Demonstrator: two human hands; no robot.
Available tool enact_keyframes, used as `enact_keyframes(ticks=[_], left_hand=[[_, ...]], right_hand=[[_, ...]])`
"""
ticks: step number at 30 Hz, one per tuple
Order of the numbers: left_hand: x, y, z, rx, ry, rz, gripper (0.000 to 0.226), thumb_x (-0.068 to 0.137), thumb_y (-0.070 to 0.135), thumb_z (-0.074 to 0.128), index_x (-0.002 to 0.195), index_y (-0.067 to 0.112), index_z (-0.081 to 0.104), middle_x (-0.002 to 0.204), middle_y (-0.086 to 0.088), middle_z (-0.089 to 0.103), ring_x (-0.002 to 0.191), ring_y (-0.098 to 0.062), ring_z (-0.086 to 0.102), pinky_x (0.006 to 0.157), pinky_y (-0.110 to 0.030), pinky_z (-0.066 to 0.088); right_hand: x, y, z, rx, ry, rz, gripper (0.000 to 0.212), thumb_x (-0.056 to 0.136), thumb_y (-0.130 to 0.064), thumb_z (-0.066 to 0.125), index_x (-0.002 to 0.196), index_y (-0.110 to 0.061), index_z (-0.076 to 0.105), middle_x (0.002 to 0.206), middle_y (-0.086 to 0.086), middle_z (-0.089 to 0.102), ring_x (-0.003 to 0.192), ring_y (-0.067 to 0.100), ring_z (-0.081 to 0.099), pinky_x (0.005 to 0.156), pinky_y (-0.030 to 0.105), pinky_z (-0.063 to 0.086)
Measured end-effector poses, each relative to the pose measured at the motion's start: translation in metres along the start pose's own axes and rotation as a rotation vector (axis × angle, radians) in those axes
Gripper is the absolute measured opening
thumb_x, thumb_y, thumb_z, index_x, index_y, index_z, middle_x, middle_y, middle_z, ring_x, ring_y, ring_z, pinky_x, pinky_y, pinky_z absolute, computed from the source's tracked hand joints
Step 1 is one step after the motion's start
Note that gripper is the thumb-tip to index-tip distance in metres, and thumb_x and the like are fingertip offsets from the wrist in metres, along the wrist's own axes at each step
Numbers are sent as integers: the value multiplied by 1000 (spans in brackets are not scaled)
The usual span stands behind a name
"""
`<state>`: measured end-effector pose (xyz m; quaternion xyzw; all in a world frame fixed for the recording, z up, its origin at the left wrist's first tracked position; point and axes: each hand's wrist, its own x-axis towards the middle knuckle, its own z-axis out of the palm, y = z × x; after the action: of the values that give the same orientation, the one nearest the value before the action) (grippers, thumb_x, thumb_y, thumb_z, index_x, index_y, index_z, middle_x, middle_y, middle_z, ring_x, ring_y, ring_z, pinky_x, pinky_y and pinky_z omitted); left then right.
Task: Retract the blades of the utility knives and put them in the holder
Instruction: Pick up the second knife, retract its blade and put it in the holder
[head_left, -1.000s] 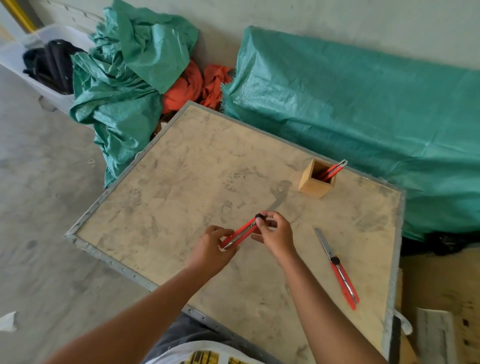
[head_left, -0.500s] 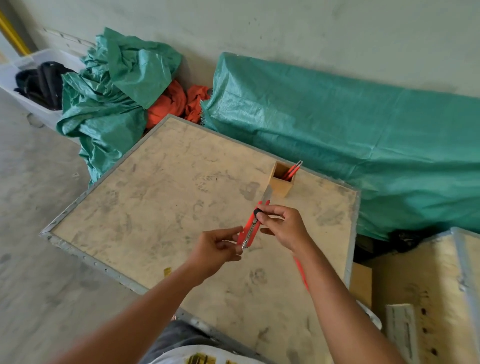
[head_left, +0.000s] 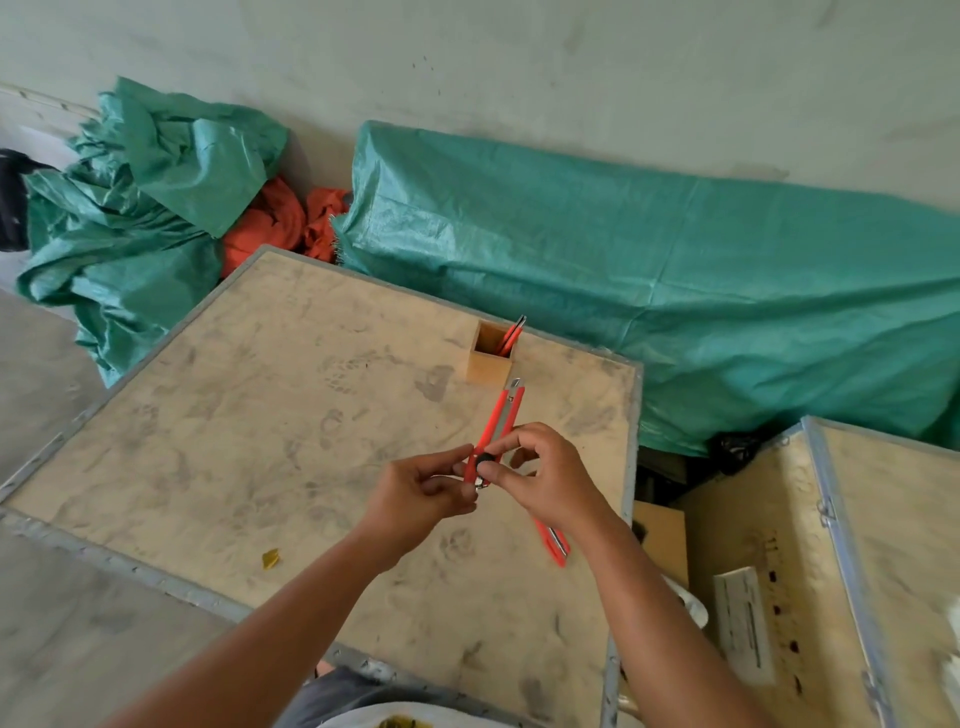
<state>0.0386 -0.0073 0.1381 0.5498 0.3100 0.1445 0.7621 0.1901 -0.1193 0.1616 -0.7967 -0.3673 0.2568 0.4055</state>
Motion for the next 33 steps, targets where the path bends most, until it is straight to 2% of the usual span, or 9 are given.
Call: enact_keyframes(ticks=[3, 7, 12, 17, 20, 22, 25, 29, 33], left_hand=[[2, 3, 1, 14, -4, 18, 43, 82, -12, 71, 119, 11, 72, 92, -9, 71, 82, -21, 70, 82, -36, 62], [5, 6, 0, 17, 5, 29, 45, 82, -12, 71, 122, 9, 69, 90, -5, 74, 81, -20, 71, 84, -39, 62], [7, 10, -2, 12, 25, 40, 45, 80, -15, 71, 118, 10, 72, 85, -3, 75, 80, -21, 71, 80, -36, 63], [15, 14, -4, 33, 18, 41, 46, 80, -14, 72, 118, 12, 72, 82, 0, 77, 79, -17, 72, 81, -35, 63], [21, 17, -2, 39, 17, 36, 46, 79, -17, 71, 116, 11, 73, 82, -2, 75, 75, -17, 71, 76, -29, 62], [28, 19, -1, 48, 10, 35, 46, 79, -17, 70, 116, 11, 73, 85, -5, 72, 75, -17, 71, 76, -28, 62], [43, 23, -2, 87, 1, 33, 46, 79, -16, 71, 118, 9, 72, 86, -6, 72, 77, -18, 72, 79, -30, 62], [72, 28, -5, 157, -9, 34, 48, 79, -15, 73, 117, 14, 73, 89, -6, 73, 80, -22, 70, 80, -32, 62], [114, 38, -5, 271, -29, 64, 50, 79, -12, 74, 118, 20, 72, 90, -1, 75, 77, -18, 70, 81, -32, 62]], right_hand=[[-2, -1, 0, -2, 39, -34, 18, 82, -31, 83, 96, -25, 73, 108, -8, 66, 87, 9, 68, 76, 19, 53], [2, -3, -5, 57, -26, -52, 21, 86, -26, 80, 106, -32, 77, 115, -11, 65, 91, 9, 68, 79, 24, 58], [7, -6, 2, 12, 58, -67, 18, 80, -32, 85, 90, -25, 72, 102, -12, 66, 86, 8, 66, 77, 28, 58], [14, -3, 0, 76, -8, -71, 23, 85, -31, 80, 107, -33, 76, 113, -13, 66, 92, 9, 66, 83, 31, 60], [20, 1, 3, 57, 72, -72, 19, 81, -33, 84, 96, -25, 77, 105, -10, 67, 88, 9, 66, 77, 31, 60], [26, 3, 6, 64, 136, -56, 24, 76, -40, 85, 88, -24, 72, 99, -10, 68, 88, 10, 67, 73, 31, 60], [40, 5, 5, 112, 150, 1, 23, 80, -46, 80, 90, -27, 72, 98, -12, 71, 89, 9, 69, 76, 33, 63], [69, 13, -6, 200, 157, 34, 16, 92, -31, 72, 108, -29, 75, 105, -11, 77, 96, 9, 73, 89, 42, 63], [113, 23, -18, 222, 164, 50, 26, 90, -16, 76, 109, -35, 76, 110, -8, 77, 99, 14, 74, 88, 48, 63]])
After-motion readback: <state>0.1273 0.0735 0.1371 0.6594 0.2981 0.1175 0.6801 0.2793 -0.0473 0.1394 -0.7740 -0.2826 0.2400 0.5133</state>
